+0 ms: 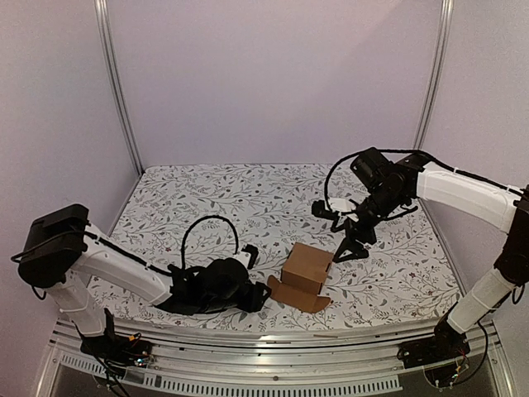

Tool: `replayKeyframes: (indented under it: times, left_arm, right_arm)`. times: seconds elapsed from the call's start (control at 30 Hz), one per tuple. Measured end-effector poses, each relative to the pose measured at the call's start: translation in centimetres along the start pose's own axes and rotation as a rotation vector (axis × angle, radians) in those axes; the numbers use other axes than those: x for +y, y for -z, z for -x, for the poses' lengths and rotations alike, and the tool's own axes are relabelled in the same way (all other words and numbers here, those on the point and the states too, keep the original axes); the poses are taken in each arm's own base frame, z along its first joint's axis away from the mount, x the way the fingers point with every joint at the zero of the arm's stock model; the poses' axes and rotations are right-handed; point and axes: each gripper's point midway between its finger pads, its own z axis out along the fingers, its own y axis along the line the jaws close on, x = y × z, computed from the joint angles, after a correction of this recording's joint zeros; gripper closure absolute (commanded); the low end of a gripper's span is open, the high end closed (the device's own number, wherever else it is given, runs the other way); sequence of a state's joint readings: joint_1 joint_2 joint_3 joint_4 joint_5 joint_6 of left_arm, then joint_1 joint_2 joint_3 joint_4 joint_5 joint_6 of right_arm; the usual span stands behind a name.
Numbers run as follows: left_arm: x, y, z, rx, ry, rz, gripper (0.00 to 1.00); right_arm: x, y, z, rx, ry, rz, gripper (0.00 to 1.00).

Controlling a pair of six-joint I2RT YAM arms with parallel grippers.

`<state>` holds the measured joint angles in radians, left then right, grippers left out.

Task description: Fold the paper box

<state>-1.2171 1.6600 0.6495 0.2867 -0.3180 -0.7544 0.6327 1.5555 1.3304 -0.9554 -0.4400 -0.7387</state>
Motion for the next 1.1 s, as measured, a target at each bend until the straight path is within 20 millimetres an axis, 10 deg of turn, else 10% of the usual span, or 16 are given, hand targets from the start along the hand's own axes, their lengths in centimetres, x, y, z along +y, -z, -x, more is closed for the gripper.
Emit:
replayKeyframes:
  times: [0.17,0.5,1.1]
  left_arm:
    - [-0.1,-0.9,0.0,0.004,0.039,0.021,0.51]
    - [-0.5,-1.8,0.4,0.008,0.069,0.030,0.72]
    - [0.1,-3.7,-0.5,0.077,0.135,0.024,0.81]
  right_arm:
    - [1.3,-0.6,-1.5,0.014,-0.122,0.151,0.20]
    - [0.4,-0.4,-3.0,0.048,-0.142,0.104,0.18]
    - [1.3,3.8,0.2,-0.100,-0.091,0.031,0.17]
